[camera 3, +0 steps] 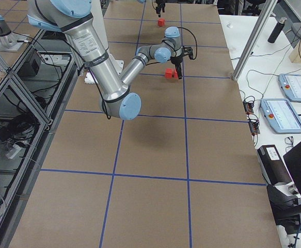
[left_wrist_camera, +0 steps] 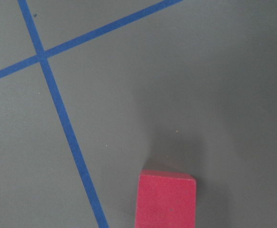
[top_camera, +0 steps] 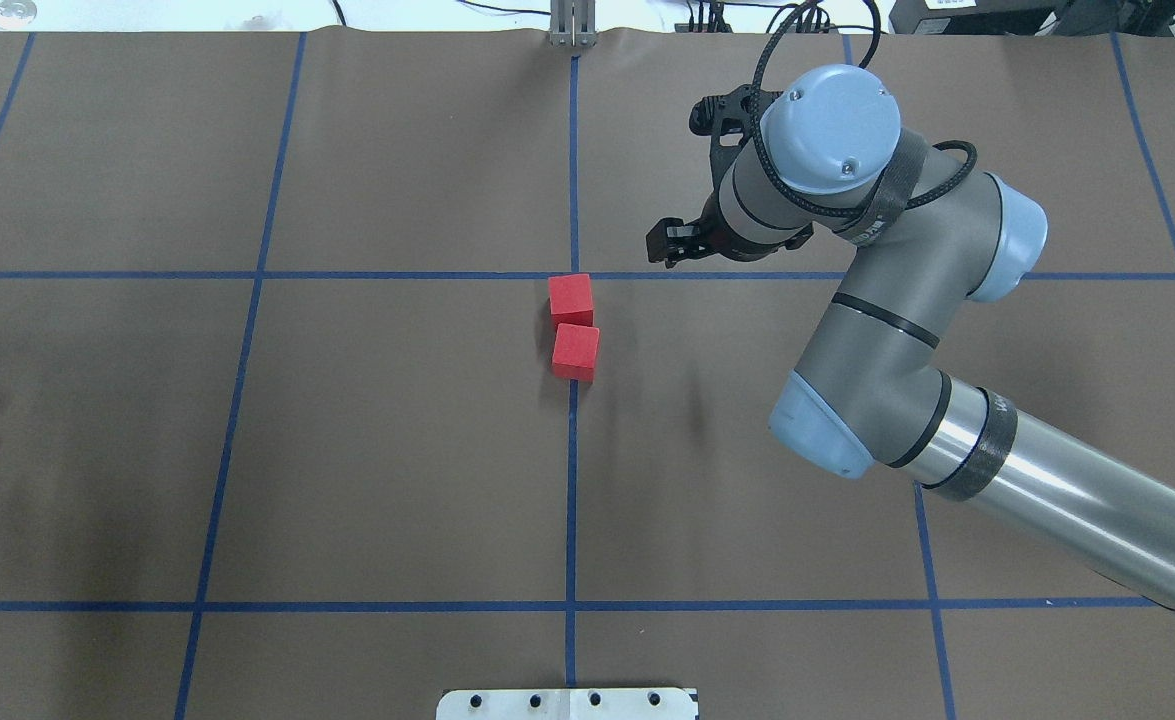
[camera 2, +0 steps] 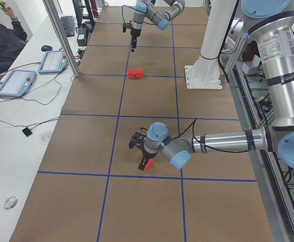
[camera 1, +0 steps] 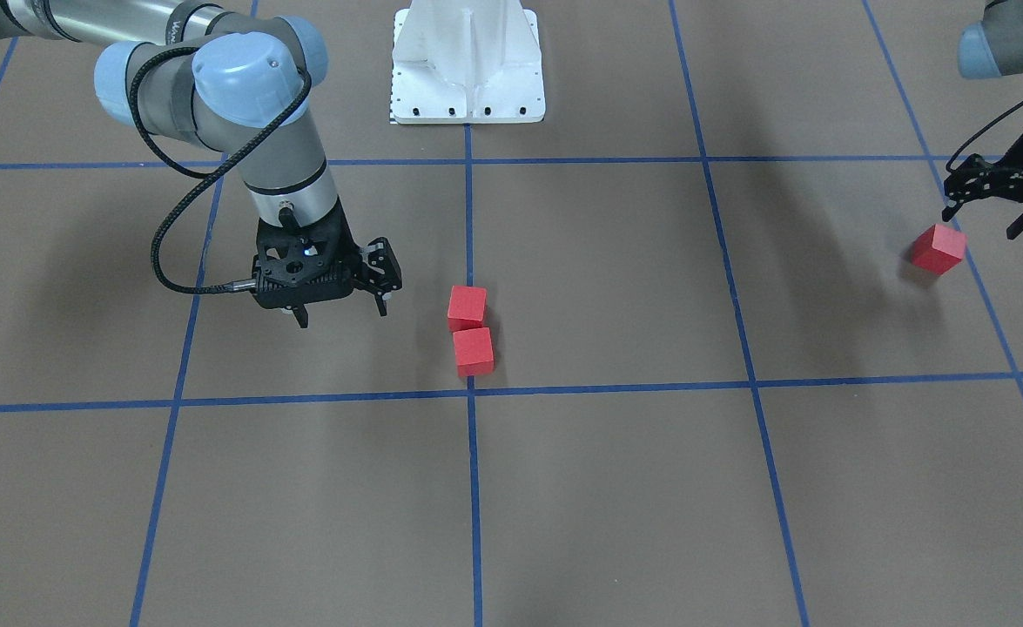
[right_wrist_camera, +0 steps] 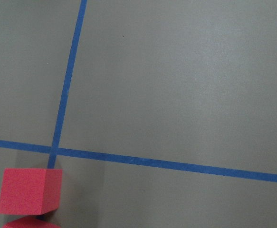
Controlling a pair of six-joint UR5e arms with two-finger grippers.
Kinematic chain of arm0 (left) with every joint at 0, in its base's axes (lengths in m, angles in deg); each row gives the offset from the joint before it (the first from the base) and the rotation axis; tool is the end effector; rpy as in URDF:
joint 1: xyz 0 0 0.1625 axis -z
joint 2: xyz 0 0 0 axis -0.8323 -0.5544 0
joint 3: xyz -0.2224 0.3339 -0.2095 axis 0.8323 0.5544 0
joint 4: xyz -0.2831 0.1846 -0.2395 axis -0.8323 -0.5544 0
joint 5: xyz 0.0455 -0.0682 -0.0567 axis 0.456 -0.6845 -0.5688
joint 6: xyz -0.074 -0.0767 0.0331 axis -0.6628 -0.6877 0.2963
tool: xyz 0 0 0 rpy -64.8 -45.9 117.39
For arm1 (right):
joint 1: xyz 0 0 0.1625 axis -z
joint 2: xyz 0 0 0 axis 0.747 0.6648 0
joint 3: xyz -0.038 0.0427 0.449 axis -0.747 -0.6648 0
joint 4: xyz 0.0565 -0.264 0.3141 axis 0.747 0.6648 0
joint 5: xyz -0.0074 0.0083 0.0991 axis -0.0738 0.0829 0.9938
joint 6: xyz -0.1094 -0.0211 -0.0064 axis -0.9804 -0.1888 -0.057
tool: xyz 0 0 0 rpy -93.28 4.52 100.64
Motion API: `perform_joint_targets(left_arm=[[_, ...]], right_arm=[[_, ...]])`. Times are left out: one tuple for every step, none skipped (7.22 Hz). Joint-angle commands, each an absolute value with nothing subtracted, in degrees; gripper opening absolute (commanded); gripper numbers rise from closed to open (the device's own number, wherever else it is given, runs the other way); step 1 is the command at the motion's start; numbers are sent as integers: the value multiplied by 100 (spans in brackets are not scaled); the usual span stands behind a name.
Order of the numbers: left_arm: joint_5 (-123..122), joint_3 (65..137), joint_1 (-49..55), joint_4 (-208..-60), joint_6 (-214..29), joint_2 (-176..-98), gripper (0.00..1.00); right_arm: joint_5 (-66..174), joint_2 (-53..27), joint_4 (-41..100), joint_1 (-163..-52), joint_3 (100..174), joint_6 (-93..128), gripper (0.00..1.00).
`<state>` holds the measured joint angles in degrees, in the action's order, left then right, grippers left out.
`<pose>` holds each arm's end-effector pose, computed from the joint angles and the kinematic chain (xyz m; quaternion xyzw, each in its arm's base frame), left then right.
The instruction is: Form red blocks into L shape at center
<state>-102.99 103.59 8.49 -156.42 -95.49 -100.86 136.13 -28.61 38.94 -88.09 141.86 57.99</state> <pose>0.1005 -0.3798 0.7027 0.1695 0.3665 0.1487 0.9027 -0.4681 -0.5247 0.2566 0.1412 -0.3958 0.0001 0.9074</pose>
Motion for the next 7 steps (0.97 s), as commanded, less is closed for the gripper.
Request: perform_joint_targets(left_arm=[[-10299,10210,836,-15639,-9555,-10236,100],[-10307,10192,827,-15647,-9590,-10245,100],[-10307,10166,827,-15647,-9625,-10262,100],[-10403,10139,818,-15639,-9625,-10271,100],[-10500,10122,818,-15639,-9773,-10280,100],[-10509,10095,748,-15639,-9810,-10289,100],[-10509,10069,704,-15639,-9810,-10315,100]], right_arm=[[13613,-2869,3893,-8815,14186,5799,99],[13622,-2878,3893,-8815,14186,5808,99],[13613,-2878,3893,-8815,14186,5808,99],[13622,-2886,3885,-8806,14186,5816,99],[13613,-2887,3884,-8806,14186,5817,99],[13613,-2887,3884,-8806,14177,5817,99],[13622,-2887,3884,-8806,14186,5817,99]])
